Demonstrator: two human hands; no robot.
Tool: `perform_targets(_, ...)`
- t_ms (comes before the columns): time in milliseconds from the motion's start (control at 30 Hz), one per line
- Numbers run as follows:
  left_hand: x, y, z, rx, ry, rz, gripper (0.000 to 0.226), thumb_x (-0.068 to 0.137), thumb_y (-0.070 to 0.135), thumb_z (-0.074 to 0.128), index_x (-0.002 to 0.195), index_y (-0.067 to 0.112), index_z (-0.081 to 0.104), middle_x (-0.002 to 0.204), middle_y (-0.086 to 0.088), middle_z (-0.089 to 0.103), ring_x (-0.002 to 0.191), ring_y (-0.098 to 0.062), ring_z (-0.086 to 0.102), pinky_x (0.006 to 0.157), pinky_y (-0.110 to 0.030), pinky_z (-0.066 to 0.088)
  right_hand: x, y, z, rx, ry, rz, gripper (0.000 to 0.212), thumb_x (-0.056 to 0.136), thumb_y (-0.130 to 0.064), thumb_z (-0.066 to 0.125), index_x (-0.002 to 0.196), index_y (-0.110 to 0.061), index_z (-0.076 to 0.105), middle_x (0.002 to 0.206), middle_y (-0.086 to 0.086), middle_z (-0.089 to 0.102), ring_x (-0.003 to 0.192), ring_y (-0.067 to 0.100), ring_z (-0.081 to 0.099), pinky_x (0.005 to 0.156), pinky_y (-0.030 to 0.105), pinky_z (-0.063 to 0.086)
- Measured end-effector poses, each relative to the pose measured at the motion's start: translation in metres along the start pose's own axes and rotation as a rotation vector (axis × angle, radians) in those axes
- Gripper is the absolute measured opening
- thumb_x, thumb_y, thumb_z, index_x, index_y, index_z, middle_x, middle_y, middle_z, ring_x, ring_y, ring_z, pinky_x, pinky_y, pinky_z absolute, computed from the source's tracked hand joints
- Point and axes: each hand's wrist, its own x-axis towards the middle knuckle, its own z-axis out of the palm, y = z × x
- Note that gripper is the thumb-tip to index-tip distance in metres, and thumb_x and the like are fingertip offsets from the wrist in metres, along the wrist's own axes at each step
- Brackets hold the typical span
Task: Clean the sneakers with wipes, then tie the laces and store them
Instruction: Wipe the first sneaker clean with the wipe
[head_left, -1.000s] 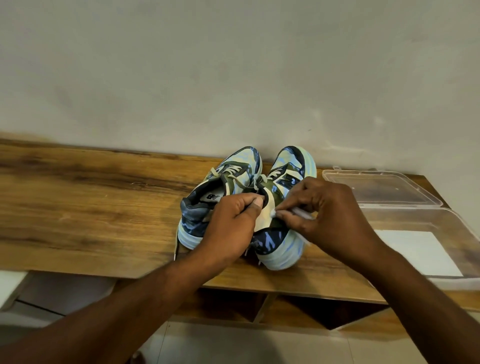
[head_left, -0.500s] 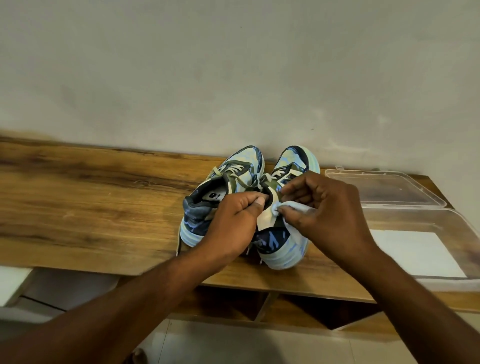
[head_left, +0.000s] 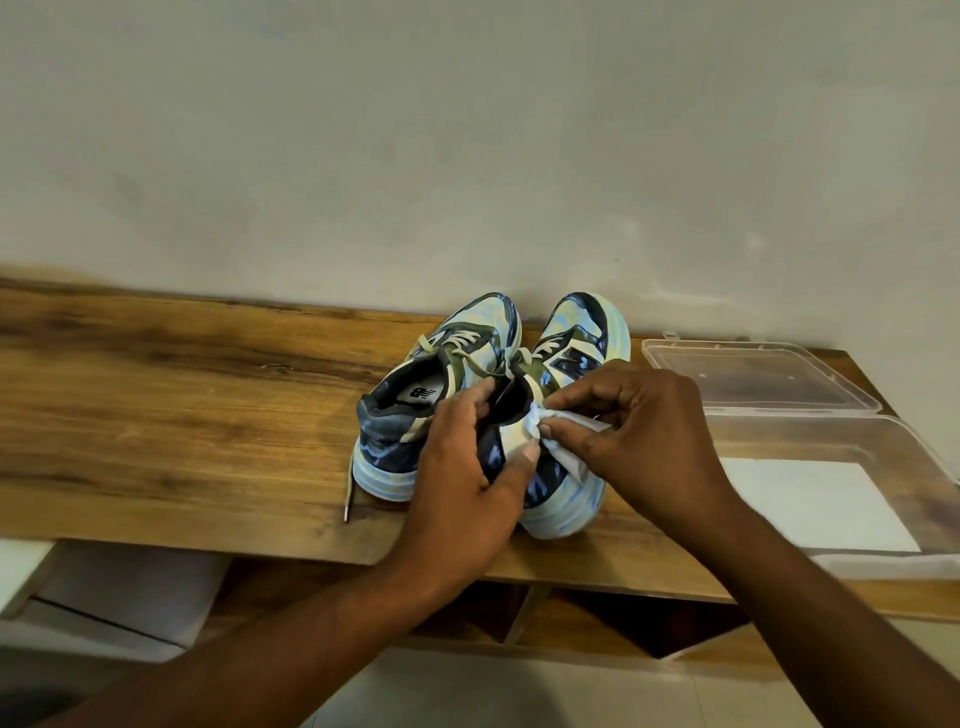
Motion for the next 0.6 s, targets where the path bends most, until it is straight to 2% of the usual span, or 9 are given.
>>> perform_targets(67,-0.008,-0.003,0.002,-0.053,-0.019,-0.079,0.08,0.085,0.031,0.081,0.152,0.027,0.038,0.148,0.014,0.05,0.135,0.004,0.049,0.11,-0.024,0.046,-0.001,-0.001,0.004,-0.059,0.011,-0.062,0.019,0.075,-0.014,0.091,0.092,-0.018,0.084,0.086,-0.007,0.075,0.079,0.003,0.07,0.073,0.023,0.058)
perform_targets(133,-0.014,-0.005,0.005,-0.103,-0.037,-0.152,0.091,0.079,0.035,0.086,0.154,0.028,0.034,0.148,0.016,0.051,0.134,0.004,0.05,0.11,-0.025,0.046,-0.004,-0.005,0.007,-0.088,-0.014,-0.113,0.02,0.075,-0.015,0.09,0.093,-0.02,0.084,0.087,-0.008,0.075,0.08,0.003,0.069,0.073,0.026,0.058)
perform_targets(167,-0.016,-0.006,0.006,-0.12,-0.036,-0.178,0.091,0.079,0.031,0.087,0.153,0.028,0.034,0.146,0.017,0.052,0.133,0.004,0.051,0.11,-0.026,0.047,-0.006,-0.007,0.009,-0.075,-0.051,-0.125,0.021,0.075,-0.015,0.091,0.094,-0.021,0.084,0.088,-0.009,0.074,0.081,0.003,0.069,0.073,0.027,0.058)
perform_targets(267,-0.014,-0.007,0.008,-0.175,-0.035,-0.206,0.083,0.083,0.002,0.082,0.146,0.033,0.037,0.136,0.02,0.058,0.126,0.008,0.055,0.109,-0.026,0.049,-0.011,-0.015,0.013,-0.106,-0.176,-0.209,0.02,0.076,-0.015,0.089,0.094,-0.023,0.084,0.088,-0.011,0.072,0.082,0.004,0.068,0.074,0.027,0.056)
perform_targets(300,-0.013,-0.006,0.008,-0.194,-0.037,-0.219,0.083,0.083,0.001,0.082,0.145,0.033,0.038,0.135,0.02,0.06,0.124,0.008,0.057,0.108,-0.026,0.05,-0.011,-0.015,0.012,-0.127,-0.191,-0.22,0.021,0.076,-0.013,0.088,0.094,-0.024,0.083,0.088,-0.011,0.072,0.082,0.004,0.068,0.073,0.027,0.056)
perform_targets(467,-0.013,-0.004,0.008,-0.223,-0.033,-0.233,0.086,0.08,0.017,0.088,0.15,0.029,0.038,0.141,0.013,0.057,0.128,-0.001,0.056,0.111,-0.037,0.049,0.004,0.009,-0.007,-0.131,-0.002,-0.066,0.024,0.077,-0.004,0.084,0.093,-0.021,0.083,0.088,-0.007,0.075,0.082,0.003,0.07,0.077,0.031,0.058)
perform_targets(600,-0.013,-0.001,0.007,-0.147,-0.041,-0.187,0.082,0.084,0.017,0.085,0.15,0.03,0.038,0.144,0.015,0.052,0.131,0.004,0.051,0.113,-0.031,0.047,0.007,0.013,-0.005,-0.099,0.034,-0.018,0.02,0.08,-0.008,0.084,0.095,-0.022,0.083,0.091,-0.008,0.076,0.084,0.001,0.07,0.08,0.025,0.058)
